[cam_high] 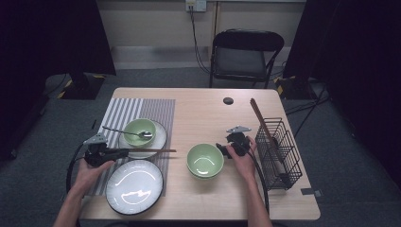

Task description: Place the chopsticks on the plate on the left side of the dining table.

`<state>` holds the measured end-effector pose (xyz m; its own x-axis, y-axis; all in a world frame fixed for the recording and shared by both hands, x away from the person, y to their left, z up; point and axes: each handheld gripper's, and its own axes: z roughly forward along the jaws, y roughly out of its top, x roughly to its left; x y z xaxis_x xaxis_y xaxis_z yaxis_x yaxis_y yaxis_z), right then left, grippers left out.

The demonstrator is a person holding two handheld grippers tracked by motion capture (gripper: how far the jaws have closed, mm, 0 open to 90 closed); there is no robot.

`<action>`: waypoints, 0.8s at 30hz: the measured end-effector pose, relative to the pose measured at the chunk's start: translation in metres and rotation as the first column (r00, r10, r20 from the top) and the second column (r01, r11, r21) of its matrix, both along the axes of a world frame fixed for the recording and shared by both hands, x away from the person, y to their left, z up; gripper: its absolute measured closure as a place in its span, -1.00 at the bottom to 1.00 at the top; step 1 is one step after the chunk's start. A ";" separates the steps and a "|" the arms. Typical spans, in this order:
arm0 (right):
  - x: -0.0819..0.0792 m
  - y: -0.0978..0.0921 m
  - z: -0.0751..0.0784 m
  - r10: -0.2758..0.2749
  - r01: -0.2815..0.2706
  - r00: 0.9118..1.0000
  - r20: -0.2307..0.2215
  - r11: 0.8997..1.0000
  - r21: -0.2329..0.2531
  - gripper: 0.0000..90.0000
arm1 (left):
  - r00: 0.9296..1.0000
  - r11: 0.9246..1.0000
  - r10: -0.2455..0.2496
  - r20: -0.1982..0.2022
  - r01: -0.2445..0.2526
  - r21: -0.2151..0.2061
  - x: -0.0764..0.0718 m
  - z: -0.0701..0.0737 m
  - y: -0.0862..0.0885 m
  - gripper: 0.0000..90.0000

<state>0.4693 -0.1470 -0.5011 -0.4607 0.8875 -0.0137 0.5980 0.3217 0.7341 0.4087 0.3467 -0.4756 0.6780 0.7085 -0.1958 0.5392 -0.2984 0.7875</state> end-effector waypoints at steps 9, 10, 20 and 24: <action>0.000 0.000 0.000 0.000 0.000 1.000 0.000 1.000 0.000 -0.69 | 1.000 0.998 0.021 0.020 -0.020 -0.052 -0.005 0.011 0.011 0.81; 0.000 0.000 0.000 0.000 0.000 1.000 0.000 1.000 0.000 -0.69 | 0.999 0.997 0.036 0.027 -0.035 -0.064 -0.007 0.014 0.021 0.81; 0.000 0.000 0.000 0.000 0.000 1.000 0.000 1.000 0.000 -0.69 | 0.988 0.984 0.147 0.040 -0.142 -0.108 -0.017 0.019 0.063 0.66; 0.000 0.000 0.000 0.000 0.000 1.000 0.000 1.000 0.000 -0.69 | 0.986 0.984 0.162 0.035 -0.159 -0.077 -0.019 0.015 0.068 0.38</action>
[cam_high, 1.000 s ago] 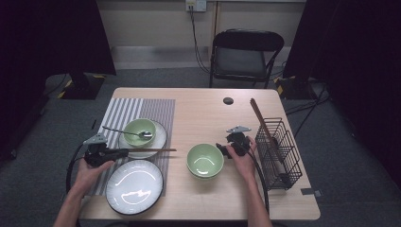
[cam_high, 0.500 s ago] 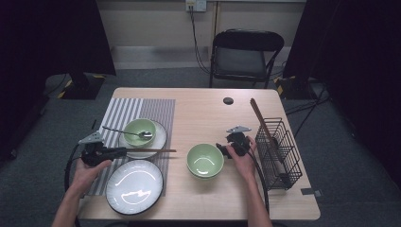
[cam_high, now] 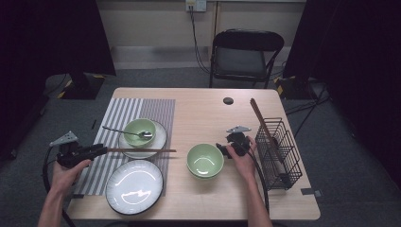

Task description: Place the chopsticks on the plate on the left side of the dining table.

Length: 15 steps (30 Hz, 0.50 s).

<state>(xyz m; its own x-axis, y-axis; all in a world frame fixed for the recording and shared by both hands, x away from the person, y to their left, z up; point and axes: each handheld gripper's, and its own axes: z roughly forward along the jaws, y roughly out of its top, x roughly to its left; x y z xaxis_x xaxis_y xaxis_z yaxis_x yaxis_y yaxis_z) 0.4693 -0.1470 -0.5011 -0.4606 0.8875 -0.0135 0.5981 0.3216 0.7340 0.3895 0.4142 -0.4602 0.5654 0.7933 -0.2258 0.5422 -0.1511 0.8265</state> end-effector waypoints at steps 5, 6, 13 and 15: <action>0.000 0.000 0.000 0.000 0.000 1.000 0.000 1.000 0.000 -0.69 | 1.000 0.999 -0.004 -0.002 0.004 0.032 0.000 0.000 -0.003 0.17; 0.000 0.000 0.000 0.000 0.000 1.000 0.000 1.000 0.000 -0.69 | 1.000 0.999 -0.001 -0.010 0.001 0.041 0.001 -0.001 -0.004 0.17; 0.000 0.000 0.000 0.000 0.000 1.000 0.000 1.000 0.000 -0.69 | 0.999 0.996 0.009 -0.035 -0.006 0.084 0.005 -0.007 -0.008 -0.10; 0.000 0.000 0.000 -0.002 0.002 1.000 0.000 1.000 0.000 -0.69 | 0.999 0.996 0.013 -0.039 -0.009 0.090 0.006 -0.007 -0.010 -0.11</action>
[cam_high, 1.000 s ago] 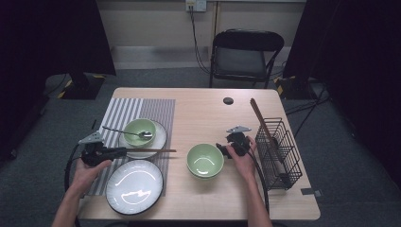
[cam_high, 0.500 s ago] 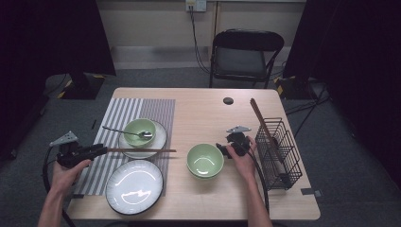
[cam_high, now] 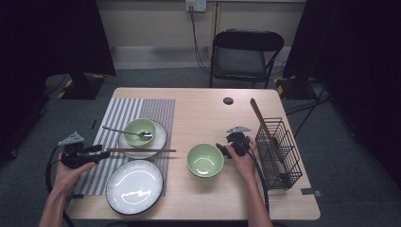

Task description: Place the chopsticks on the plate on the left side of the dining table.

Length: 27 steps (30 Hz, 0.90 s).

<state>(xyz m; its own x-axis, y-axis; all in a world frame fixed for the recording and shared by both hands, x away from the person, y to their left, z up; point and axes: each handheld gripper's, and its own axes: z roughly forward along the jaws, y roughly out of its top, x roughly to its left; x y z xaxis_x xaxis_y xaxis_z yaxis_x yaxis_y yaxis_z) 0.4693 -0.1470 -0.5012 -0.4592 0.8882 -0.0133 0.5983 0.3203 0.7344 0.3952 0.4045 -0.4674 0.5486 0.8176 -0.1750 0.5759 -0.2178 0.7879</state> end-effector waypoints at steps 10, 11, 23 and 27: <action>0.000 0.000 0.000 0.001 -0.001 1.000 0.000 1.000 0.000 -0.69 | 0.999 0.999 -0.016 -0.029 0.017 0.036 0.004 -0.004 -0.006 -0.20; 0.000 0.000 0.000 0.002 -0.002 1.000 -0.001 1.000 0.000 -0.69 | 0.999 0.999 -0.010 -0.032 0.012 0.044 0.004 -0.004 -0.007 -0.21; 0.000 0.000 0.000 0.000 0.000 1.000 0.000 1.000 0.000 -0.69 | 0.998 0.997 -0.040 -0.044 0.043 0.062 0.005 -0.006 -0.014 -0.18; 0.000 0.000 0.000 0.000 0.000 1.000 0.000 1.000 0.000 -0.69 | 0.998 0.995 -0.055 -0.039 0.058 0.079 0.005 -0.006 -0.017 -0.15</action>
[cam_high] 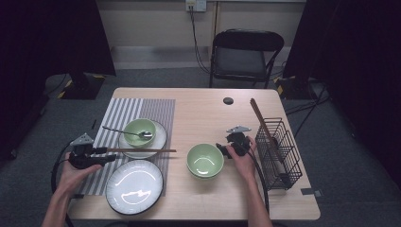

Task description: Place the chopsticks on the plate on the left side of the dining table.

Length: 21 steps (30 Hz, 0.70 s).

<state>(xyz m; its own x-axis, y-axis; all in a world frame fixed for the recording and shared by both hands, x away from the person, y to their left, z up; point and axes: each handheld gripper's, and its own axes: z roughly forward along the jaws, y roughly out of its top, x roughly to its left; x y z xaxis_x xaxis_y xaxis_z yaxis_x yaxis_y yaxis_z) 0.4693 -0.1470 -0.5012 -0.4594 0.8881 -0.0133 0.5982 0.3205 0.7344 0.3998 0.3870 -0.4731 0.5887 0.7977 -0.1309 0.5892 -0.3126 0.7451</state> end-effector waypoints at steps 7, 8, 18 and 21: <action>0.000 0.000 0.000 0.000 0.000 1.000 0.000 1.000 0.000 -0.69 | 1.000 1.000 0.007 0.001 -0.007 -0.002 0.000 0.000 0.000 -0.15; 0.000 0.000 0.000 0.001 -0.001 1.000 0.000 1.000 0.000 -0.69 | 1.000 1.000 0.009 -0.001 -0.009 0.000 0.000 0.000 0.000 -0.15; 0.000 0.000 0.000 0.001 -0.001 1.000 0.000 1.000 0.000 -0.69 | 0.999 0.998 0.039 0.028 -0.037 -0.058 -0.002 0.007 0.004 -0.18; 0.000 0.000 0.000 0.001 -0.001 1.000 0.000 1.000 0.000 -0.69 | 0.998 0.997 0.037 0.043 -0.034 -0.065 -0.004 0.010 0.004 -0.19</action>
<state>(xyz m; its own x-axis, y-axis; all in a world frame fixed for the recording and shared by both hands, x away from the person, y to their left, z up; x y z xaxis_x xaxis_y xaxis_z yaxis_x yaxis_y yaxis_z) 0.4693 -0.1470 -0.5011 -0.4607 0.8875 -0.0134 0.5980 0.3215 0.7342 0.3962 0.3905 -0.4634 0.5663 0.8091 -0.1573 0.5651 -0.2422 0.7886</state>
